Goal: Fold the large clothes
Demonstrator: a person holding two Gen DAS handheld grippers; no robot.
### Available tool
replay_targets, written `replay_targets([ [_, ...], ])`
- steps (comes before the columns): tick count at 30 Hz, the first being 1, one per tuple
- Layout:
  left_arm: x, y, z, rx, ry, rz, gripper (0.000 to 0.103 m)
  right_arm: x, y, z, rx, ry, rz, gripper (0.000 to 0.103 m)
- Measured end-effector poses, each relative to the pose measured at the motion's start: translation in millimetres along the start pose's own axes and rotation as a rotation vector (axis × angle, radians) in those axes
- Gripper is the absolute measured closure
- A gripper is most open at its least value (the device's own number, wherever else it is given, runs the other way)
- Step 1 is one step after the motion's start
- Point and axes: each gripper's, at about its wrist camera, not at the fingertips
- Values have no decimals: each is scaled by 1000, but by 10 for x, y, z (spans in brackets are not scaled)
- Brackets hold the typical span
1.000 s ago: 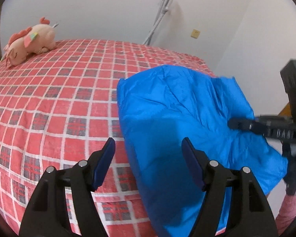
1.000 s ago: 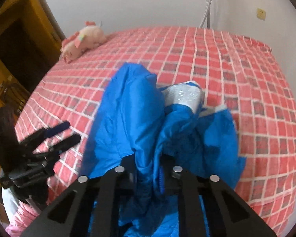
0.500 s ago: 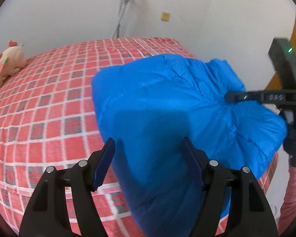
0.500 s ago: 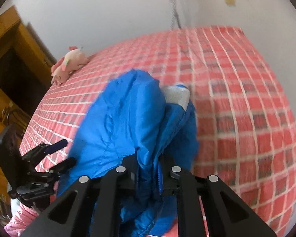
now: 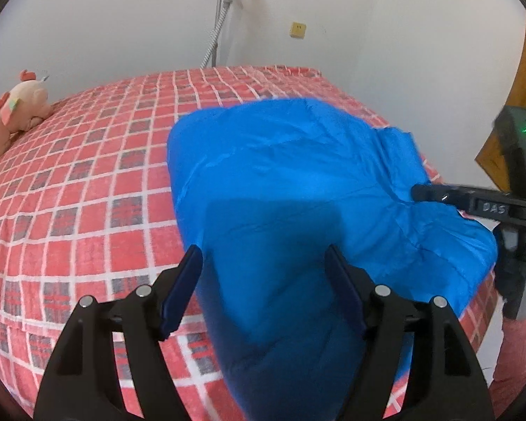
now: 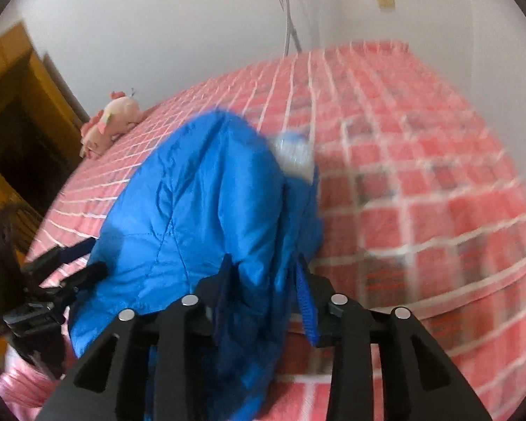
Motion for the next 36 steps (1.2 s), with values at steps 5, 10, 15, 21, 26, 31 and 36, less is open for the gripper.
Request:
replay_targets([
  [5, -6, 197, -38, -22, 24, 12, 31, 450, 344, 148, -33, 140, 37, 67],
  [10, -112, 176, -129, -7, -4, 25, 31, 763, 174, -22, 56, 248, 66, 70],
  [15, -174, 105, -259, 16, -39, 12, 31, 716, 27, -474, 93, 304, -31, 74],
  [21, -223, -36, -438, 15, -66, 18, 28, 511, -136, -859, 51, 227, -7, 76],
  [26, -136, -96, -402, 40, -20, -16, 26, 488, -130, -862, 21, 189, 5, 77],
  [31, -28, 48, -172, 56, 16, -73, 28, 493, 160, -535, 10, 144, 69, 75],
  [36, -30, 148, 215, -15, 28, -38, 28, 639, 298, -47, -66, 139, 0, 65],
])
Point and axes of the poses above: each gripper's, at about its wrist camera, not at the fingertips, and y roughly against the way its jaws point, x to its left, z to its top, and after that the axes turned 3 degrees about x, right-handed
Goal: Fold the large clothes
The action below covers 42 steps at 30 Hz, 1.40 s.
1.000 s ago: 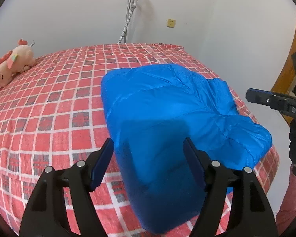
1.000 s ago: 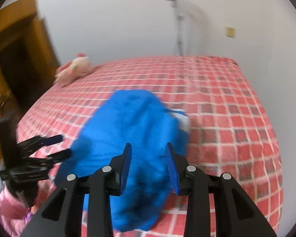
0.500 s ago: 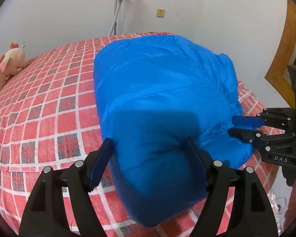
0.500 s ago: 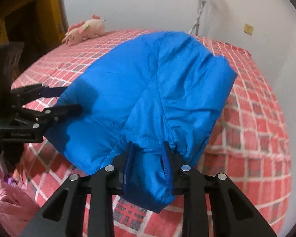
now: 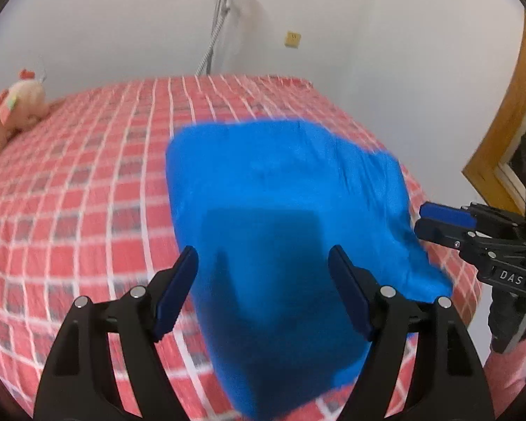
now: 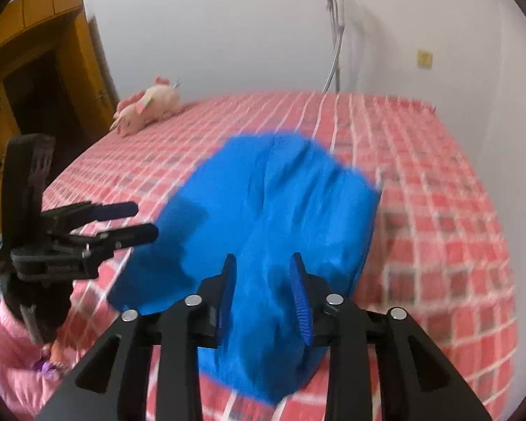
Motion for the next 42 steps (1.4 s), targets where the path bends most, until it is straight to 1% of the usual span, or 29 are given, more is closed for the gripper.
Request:
replay_targets([
  [2, -22, -73, 164, -9, 14, 25, 28, -11, -110, 190, -2, -30, -39, 65],
  [5, -59, -219, 310, -18, 27, 69, 28, -79, -383, 385, 13, -73, -98, 65],
  [8, -5, -474, 414, 26, 68, 72, 28, -245, -668, 437, 52, -127, -129, 65],
  [10, 36, -689, 433, 62, 93, 77, 27, -406, -851, 380, 77, -177, -142, 67],
  [12, 62, -785, 428, 66, 99, 78, 26, -518, -943, 301, 79, -212, -132, 67],
  [15, 92, -846, 399, 69, 124, 82, 25, -603, -1077, 171, 64, -243, -127, 67],
  [17, 78, -891, 351, 67, 126, 110, 25, -646, -1143, 93, 45, -267, -116, 67],
  [20, 68, -901, 356, 72, 124, 125, 25, -647, -1127, 77, 43, -275, -121, 68],
  [22, 82, -841, 352, 70, 128, 133, 25, -610, -1041, 102, 32, -271, -127, 68],
  [25, 72, -599, 278, 23, 118, 152, 26, -497, -783, 92, -33, -249, -134, 65],
  [28, 21, -456, 158, -1, 88, 160, 26, -357, -624, 34, -68, -210, -132, 65],
  [30, 4, -486, 67, 12, 76, 162, 26, -338, -693, -25, -48, -204, -187, 65],
  [33, 45, -599, 12, 28, 94, 132, 24, -414, -876, -130, -25, -223, -198, 66],
  [36, 65, -626, 39, 50, 100, 118, 24, -387, -907, -150, -15, -207, -219, 66],
  [37, 70, -618, 39, 54, 101, 121, 24, -396, -897, -142, -12, -212, -212, 66],
  [39, 74, -554, 34, 56, 102, 120, 25, -443, -782, -124, -21, -242, -157, 66],
  [41, 81, -441, 13, 44, 97, 115, 27, -467, -616, -141, -47, -257, -120, 65],
  [42, 85, -353, -5, 28, 86, 116, 27, -468, -539, -152, -57, -256, -116, 63],
])
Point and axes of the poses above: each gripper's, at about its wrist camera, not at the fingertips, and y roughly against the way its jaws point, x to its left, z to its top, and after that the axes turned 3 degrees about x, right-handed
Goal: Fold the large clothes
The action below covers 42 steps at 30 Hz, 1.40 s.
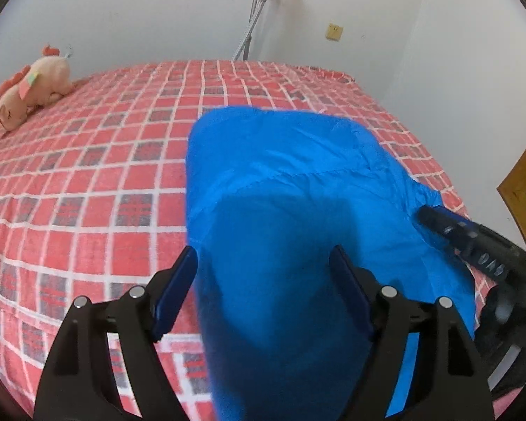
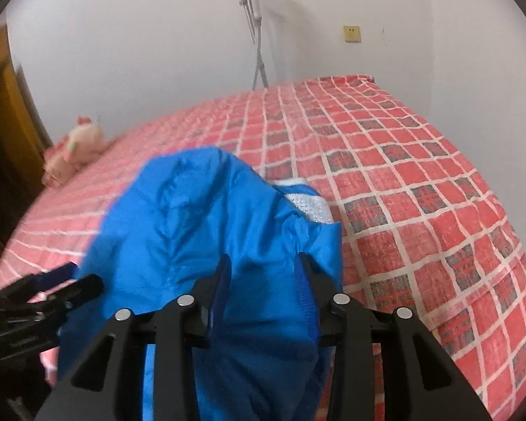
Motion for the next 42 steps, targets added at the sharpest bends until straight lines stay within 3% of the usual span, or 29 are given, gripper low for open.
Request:
replay_targets([
  [1, 7, 52, -13, -8, -8, 3, 27, -19, 99, -17, -9, 4, 0, 62],
  [3, 48, 172, -57, -29, -30, 19, 26, -56, 196, -36, -7, 3, 0, 48],
  [6, 105, 297, -118, -46, -65, 46, 23, -130, 277, -85, 29, 9, 8, 43],
  [8, 146, 357, -166, -44, -77, 46, 21, -149, 273, -128, 79, 20, 16, 34],
  [19, 195, 536, -272, -37, -107, 34, 15, -9, 229, -227, 252, 70, 90, 20],
  [27, 295, 224, -215, 97, -56, -82, 13, -106, -30, -194, 369, 7, 150, 14],
  [35, 284, -66, -163, 171, -47, -179, 6, -117, -246, -208, 431, -10, 192, 12],
  [39, 303, -300, -118, 239, -14, -290, 3, -146, -409, -210, 465, -42, 246, 10],
  [42, 341, -502, -93, 274, 27, -377, 2, -242, -579, -249, 502, -111, 341, 10],
])
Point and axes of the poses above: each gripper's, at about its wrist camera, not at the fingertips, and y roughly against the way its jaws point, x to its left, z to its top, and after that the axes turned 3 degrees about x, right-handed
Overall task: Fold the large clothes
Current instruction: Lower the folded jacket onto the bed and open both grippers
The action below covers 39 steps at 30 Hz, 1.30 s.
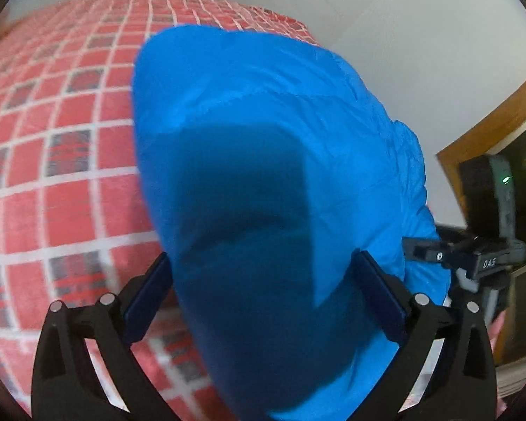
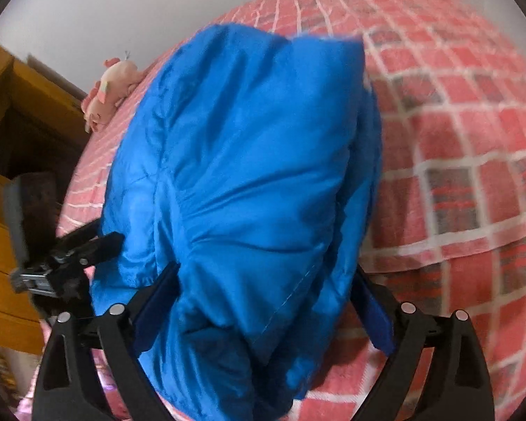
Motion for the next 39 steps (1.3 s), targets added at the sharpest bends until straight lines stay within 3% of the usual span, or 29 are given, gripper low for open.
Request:
replay_targets([
  [2, 39, -31, 18, -2, 15, -21, 3, -91, -72, 14, 8, -25, 81, 11],
  [4, 35, -24, -1, -15, 6, -32, 7, -105, -68, 8, -9, -10, 124, 20],
  [6, 13, 33, -18, -43, -9, -32, 17, -46, 3, -25, -43, 26, 121, 35],
  [8, -36, 99, -34, -71, -24, -29, 25, 65, 95, -53, -82, 74, 100, 43],
  [11, -57, 206, -52, -105, -21, -44, 31, 228, 204, -50, -121, 137, 83, 48],
  [15, -38, 431, -43, -161, -20, -48, 34, 493, 335, 9, -170, 231, 68, 51],
  [20, 89, 832, 44, -258, 8, -33, 34, 957, 357, 344, -199, 340, 95, 51],
  [24, 331, 1176, 143, -349, 38, 36, 34, 1340, 180, 710, -201, 415, 124, 51],
  [30, 797, 1433, 368, -426, 93, 114, 34, 1748, -263, 1269, -189, 496, 163, 51],
  [35, 1275, 1349, 568, -423, 138, 161, 34, 1766, -798, 1634, -134, 479, 175, 51],
  [39, 1648, 994, 618, -348, 176, 210, 32, 1563, -1190, 1659, -77, 423, 146, 49],
])
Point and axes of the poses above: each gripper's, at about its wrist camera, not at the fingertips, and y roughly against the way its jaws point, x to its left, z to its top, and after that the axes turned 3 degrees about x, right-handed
